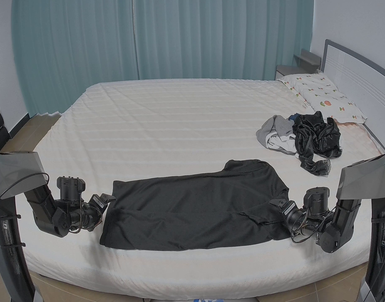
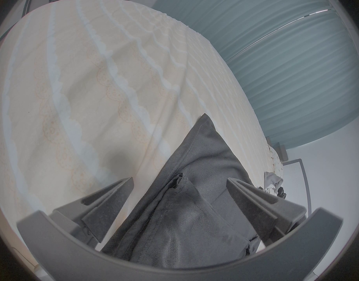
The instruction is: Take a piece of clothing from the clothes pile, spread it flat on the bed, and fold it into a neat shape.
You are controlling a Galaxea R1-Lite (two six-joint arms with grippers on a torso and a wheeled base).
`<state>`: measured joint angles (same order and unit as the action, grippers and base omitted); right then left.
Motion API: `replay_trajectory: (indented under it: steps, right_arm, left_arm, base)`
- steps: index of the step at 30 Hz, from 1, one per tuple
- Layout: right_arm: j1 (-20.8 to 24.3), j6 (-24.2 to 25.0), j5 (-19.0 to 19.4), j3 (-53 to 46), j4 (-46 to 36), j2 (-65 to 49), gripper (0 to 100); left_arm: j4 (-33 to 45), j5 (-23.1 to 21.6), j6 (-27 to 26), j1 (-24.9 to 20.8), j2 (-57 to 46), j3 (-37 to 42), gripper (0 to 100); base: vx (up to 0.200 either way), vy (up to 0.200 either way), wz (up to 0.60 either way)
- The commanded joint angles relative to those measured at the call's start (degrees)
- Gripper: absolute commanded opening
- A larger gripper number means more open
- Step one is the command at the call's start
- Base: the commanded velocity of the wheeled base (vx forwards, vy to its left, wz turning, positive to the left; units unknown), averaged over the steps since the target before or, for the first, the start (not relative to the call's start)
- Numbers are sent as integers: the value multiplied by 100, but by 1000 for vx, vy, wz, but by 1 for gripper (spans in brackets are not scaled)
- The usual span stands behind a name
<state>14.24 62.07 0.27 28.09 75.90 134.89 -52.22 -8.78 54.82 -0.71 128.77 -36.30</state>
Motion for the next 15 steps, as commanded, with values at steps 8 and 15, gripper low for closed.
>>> replay_trajectory:
  steps: [8,15]
  right_arm:
    - [53,-2,-27,-154,452,99,0]
    - [167,-20,-273,-304,558,55,0]
  left_arm:
    - [-7,-1,11,0,8,-8,100]
    - [2,-1,11,0,8,-8,100]
  base:
    - [0,0,0]
    - [0,0,0]
